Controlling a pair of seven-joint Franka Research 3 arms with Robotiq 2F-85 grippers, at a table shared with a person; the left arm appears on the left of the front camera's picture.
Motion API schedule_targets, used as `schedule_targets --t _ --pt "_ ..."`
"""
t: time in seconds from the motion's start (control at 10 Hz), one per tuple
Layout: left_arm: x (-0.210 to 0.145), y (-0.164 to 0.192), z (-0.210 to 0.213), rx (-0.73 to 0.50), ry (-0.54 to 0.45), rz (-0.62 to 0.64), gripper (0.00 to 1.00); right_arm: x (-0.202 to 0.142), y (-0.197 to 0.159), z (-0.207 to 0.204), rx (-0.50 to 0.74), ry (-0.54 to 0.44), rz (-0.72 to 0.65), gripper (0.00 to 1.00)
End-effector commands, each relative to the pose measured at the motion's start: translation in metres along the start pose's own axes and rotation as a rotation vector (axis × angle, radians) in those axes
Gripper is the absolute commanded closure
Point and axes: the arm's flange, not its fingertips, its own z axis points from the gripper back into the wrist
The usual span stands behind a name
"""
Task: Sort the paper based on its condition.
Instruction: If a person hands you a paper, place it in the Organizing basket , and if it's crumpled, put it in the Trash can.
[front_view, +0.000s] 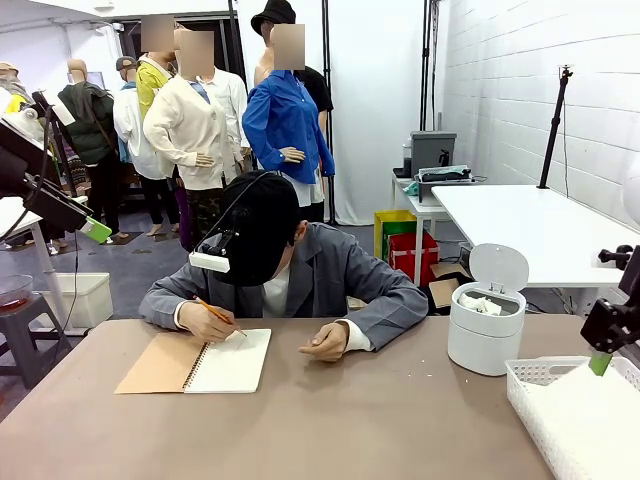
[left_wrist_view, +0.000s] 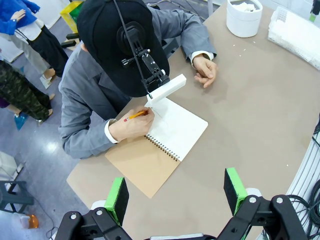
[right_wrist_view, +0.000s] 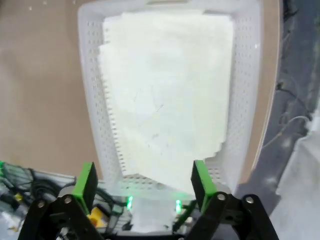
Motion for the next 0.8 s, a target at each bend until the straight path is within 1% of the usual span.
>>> schedule_targets --t 0.0,0.1,0.3,0.4,0.5,0.6,0.7 --pt "0.000 0.002 0.000 0.002 -0.006 0.002 0.00 -0.001 0.001 0.009 -0.105 -0.025 0.075 0.00" --pt "0.000 0.002 0.000 0.002 -0.006 0.002 0.00 0.000 0.001 0.018 -0.127 -0.041 0.103 0.00" --pt "0.000 0.002 0.000 0.002 -0.006 0.002 0.00 0.003 0.000 0.031 -0.125 -0.057 0.153 0.00" --pt "0.000 0.002 0.000 0.002 -0.006 0.002 0.00 0.004 0.002 0.036 -0.112 -0.077 0.188 0.00" --pt "0.000 0.002 0.000 0.002 -0.006 0.002 0.00 0.005 0.006 0.041 -0.065 -0.088 0.207 0.00" --pt "0.000 0.002 0.000 0.002 -0.006 0.002 0.00 0.006 0.005 0.045 -0.024 -0.067 0.165 0.00" --pt "0.000 0.002 0.000 0.002 -0.006 0.002 0.00 0.004 0.006 0.039 -0.111 -0.074 0.167 0.00"
